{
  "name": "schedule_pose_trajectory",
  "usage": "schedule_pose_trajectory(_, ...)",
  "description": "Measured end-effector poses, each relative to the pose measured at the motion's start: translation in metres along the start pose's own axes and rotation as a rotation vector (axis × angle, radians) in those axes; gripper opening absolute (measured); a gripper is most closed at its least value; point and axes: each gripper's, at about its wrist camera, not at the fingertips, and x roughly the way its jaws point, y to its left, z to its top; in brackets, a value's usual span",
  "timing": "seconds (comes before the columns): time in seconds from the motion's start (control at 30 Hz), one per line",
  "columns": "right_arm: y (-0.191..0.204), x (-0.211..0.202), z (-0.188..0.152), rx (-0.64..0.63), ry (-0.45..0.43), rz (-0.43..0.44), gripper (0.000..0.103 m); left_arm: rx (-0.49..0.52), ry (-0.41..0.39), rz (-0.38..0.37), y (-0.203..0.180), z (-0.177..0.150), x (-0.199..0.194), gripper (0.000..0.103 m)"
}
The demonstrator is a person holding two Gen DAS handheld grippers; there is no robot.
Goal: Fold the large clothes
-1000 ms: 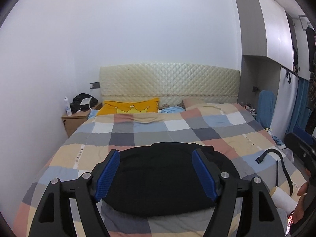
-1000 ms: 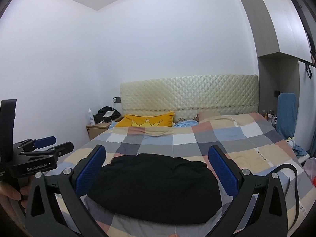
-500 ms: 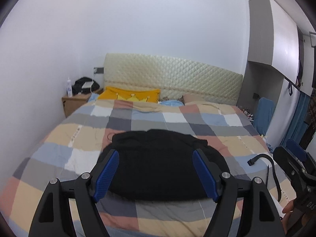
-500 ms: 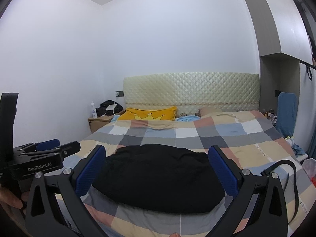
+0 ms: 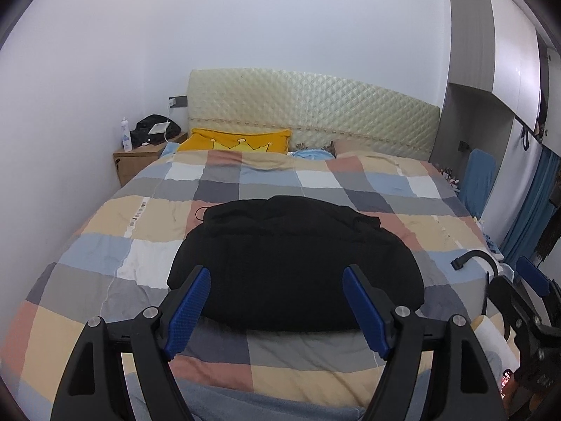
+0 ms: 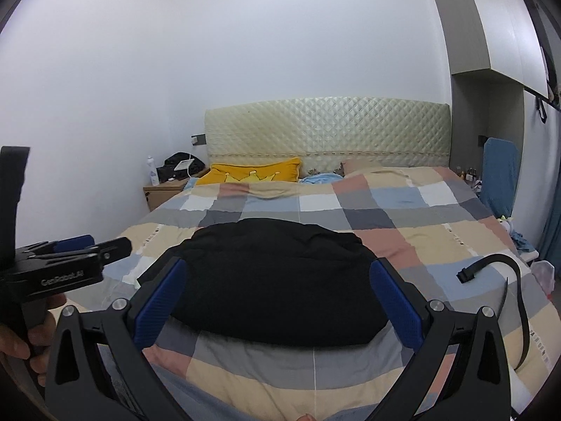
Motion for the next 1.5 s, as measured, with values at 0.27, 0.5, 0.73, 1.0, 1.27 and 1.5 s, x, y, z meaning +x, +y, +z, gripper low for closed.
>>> schedule_pose_trajectory(0.27,0.001,0.006,-0.02,-0.01,0.06,-0.004,0.103,0.004,0.019,0.005,0.001,-0.008,0.002,0.078)
schedule_pose_trajectory(0.5,-0.005,0.01,-0.037,-0.002,0.119,-0.001,0.103,-0.022,0.074,0.033,0.006,-0.026,0.012,0.078)
schedule_pose_trajectory(0.73,-0.004,0.019,-0.04,0.005,0.144,0.013,0.103,-0.038,0.105,0.049,0.01,-0.036,0.016,0.078)
schedule_pose_trajectory(1.0,-0.004,0.022,-0.04,0.019,0.153,-0.001,0.103,-0.023,0.113,0.067,0.009,-0.035,0.017,0.078)
schedule_pose_trajectory(1.27,-0.01,0.025,-0.045,0.033,0.165,-0.028,0.103,-0.005,0.117,0.034,-0.002,-0.034,0.015,0.078)
schedule_pose_trajectory(1.5,-0.013,0.026,-0.047,0.039,0.174,-0.033,0.103,-0.005,0.127,0.026,-0.005,-0.036,0.016,0.078)
